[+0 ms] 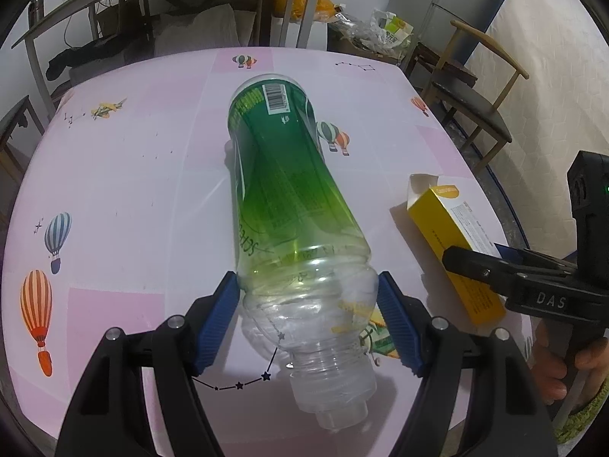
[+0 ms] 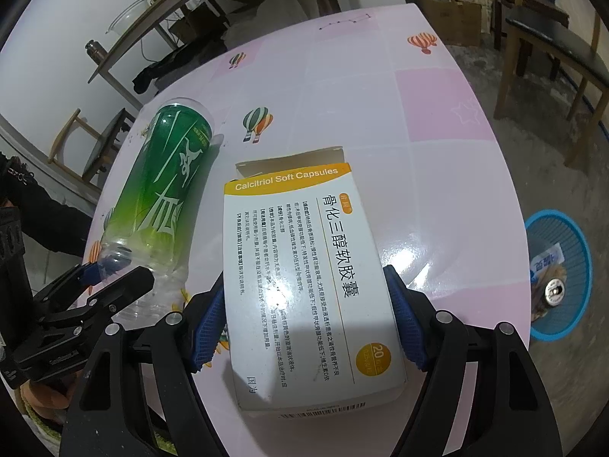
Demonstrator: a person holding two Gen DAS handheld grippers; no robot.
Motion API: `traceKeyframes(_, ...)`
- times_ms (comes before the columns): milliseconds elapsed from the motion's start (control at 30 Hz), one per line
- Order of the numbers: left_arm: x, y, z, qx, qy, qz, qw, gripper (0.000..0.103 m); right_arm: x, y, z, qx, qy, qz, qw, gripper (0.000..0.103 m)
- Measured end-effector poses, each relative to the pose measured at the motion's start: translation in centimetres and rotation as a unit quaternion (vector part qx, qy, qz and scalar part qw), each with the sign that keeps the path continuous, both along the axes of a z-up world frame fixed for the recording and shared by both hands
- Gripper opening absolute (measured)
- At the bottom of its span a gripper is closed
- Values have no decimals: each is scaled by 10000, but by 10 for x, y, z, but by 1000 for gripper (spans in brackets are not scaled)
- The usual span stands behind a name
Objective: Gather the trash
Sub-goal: 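Lift the bottle with the left tool while the right tool lifts the box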
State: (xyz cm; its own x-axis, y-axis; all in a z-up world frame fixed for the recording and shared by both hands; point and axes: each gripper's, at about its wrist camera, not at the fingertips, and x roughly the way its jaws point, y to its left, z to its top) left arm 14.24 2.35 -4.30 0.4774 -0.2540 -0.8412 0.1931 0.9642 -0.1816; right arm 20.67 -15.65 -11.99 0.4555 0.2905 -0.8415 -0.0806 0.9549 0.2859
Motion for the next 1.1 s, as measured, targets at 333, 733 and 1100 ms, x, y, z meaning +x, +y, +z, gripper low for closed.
traceKeyframes(333,4,-9,-6,86,60,-47,9999,72,-2,-2,1,135,32,-20,9999,73)
traceKeyframes(733,10,-12,-11,83,81,41,9999,71,-3,-4,1,239,-1,-47,9997,72)
traceKeyframes(1100,4,-9,-10,17,-7,84,10000,71,-3,-7,1,339,-14,-95,9994,71)
